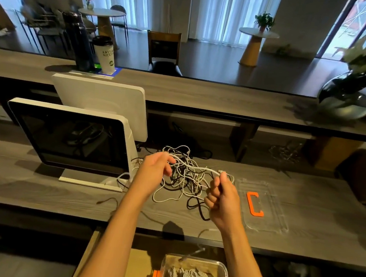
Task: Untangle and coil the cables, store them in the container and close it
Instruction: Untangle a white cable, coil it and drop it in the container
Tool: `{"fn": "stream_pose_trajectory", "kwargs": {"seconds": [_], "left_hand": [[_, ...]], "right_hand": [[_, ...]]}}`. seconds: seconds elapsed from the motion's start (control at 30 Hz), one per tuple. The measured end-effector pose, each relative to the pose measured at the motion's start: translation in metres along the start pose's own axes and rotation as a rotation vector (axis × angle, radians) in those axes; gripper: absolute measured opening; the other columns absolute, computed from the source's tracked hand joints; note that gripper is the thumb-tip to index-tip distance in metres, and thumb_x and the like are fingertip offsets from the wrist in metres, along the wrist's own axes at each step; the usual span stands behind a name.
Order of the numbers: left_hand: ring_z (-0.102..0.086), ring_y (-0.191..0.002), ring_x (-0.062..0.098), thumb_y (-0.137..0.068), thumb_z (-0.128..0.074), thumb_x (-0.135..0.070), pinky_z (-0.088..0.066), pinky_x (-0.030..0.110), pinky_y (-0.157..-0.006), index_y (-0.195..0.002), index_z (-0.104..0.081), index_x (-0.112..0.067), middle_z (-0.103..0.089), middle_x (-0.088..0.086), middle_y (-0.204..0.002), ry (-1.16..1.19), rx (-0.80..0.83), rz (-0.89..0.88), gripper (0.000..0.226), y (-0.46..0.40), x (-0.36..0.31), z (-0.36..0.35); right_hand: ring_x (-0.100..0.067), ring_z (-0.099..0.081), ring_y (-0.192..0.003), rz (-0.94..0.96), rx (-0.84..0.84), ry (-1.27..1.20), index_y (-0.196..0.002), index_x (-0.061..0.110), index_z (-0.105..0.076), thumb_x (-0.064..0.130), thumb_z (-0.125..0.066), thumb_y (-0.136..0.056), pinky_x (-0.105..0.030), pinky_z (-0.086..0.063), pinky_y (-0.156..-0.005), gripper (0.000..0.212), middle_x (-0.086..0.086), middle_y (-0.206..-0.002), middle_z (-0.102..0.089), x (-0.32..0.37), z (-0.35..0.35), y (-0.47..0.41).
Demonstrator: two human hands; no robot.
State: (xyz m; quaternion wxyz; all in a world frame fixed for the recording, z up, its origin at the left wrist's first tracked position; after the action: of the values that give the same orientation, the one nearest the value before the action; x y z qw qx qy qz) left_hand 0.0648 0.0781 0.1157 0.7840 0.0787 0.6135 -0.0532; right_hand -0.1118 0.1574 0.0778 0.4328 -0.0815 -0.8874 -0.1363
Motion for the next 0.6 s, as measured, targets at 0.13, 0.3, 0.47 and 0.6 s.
{"fn": "stream_pose_trajectory", "kwargs": {"seconds": [0.13, 0.3, 0.47, 0.6], "left_hand": [[-0.061, -0.111, 0.017, -0.107, -0.032, -0.034, -0.045, 0.032, -0.093, -0.117, -0.060, -0.027, -0.064, 0.000, -0.118, -0.075, 0.010, 0.043, 0.030, 0.000, 0.018, -0.016], [-0.049, -0.126, 0.009, -0.103, -0.023, -0.058, -0.037, 0.034, -0.108, -0.133, -0.056, -0.028, -0.054, -0.010, -0.134, -0.041, -0.022, 0.040, 0.054, 0.017, 0.021, -0.036], [-0.068, -0.106, 0.017, -0.096, -0.017, -0.060, -0.049, 0.026, -0.093, -0.102, -0.068, -0.019, -0.075, 0.001, -0.101, 0.330, 0.293, 0.139, 0.066, 0.032, 0.023, -0.060], [-0.070, -0.084, 0.022, -0.101, -0.017, -0.057, -0.051, 0.034, -0.088, -0.102, -0.064, -0.005, -0.071, 0.009, -0.084, 0.335, 0.530, 0.183, 0.070, 0.043, 0.028, -0.067]], "right_hand": [[-0.005, -0.021, -0.038, -0.017, -0.001, -0.341, -0.073, 0.016, -0.056, 0.041, -0.046, -0.094, -0.021, -0.014, -0.037, 0.035, 0.007, -0.050, -0.026, 0.005, -0.021, -0.004], [-0.008, -0.025, -0.046, -0.047, 0.054, -0.576, -0.081, 0.014, -0.059, 0.035, -0.047, -0.094, -0.020, -0.026, -0.045, 0.028, 0.005, -0.055, -0.029, 0.013, -0.050, -0.015], [-0.009, -0.028, -0.055, -0.045, 0.013, -0.649, -0.086, 0.010, -0.056, 0.025, -0.039, -0.105, -0.023, -0.027, -0.059, 0.028, 0.002, -0.062, -0.035, 0.028, -0.064, -0.029], [-0.010, -0.032, -0.056, -0.005, -0.054, -0.585, -0.087, 0.011, -0.059, 0.022, -0.039, -0.106, -0.023, -0.031, -0.062, 0.030, 0.002, -0.061, -0.040, 0.041, -0.056, -0.043]]}}
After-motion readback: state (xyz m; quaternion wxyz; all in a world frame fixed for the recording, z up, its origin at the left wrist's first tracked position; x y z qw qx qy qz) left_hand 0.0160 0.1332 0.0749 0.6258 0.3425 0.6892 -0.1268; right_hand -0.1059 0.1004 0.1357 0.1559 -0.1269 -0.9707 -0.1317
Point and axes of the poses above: each hand's wrist, its own y-axis away from the middle knuckle, its own z-axis out of the back of the hand, x = y × z, the point moved 3 cm from there along -y, towards the middle knuckle
